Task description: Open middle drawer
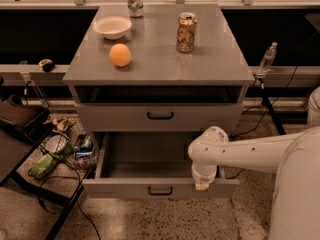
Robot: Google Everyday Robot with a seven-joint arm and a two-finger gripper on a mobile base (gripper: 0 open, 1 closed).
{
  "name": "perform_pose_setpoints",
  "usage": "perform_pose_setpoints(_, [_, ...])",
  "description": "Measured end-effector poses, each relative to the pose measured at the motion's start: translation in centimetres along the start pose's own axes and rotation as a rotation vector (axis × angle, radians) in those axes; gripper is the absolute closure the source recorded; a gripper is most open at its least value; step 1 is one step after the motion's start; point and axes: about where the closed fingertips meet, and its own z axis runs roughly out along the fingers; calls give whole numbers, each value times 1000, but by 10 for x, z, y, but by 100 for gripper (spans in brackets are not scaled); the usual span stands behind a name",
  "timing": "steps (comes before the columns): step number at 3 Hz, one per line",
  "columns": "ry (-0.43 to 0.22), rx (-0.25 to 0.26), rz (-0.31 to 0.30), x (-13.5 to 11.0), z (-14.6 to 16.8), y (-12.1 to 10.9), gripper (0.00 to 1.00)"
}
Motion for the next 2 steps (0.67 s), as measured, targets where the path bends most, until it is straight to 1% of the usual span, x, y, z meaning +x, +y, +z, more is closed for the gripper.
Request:
perform_pose_setpoints(1, [0,0,0,0,-2,0,100])
perform_pose_setpoints(2, [4,-18,14,8,-2,15,100])
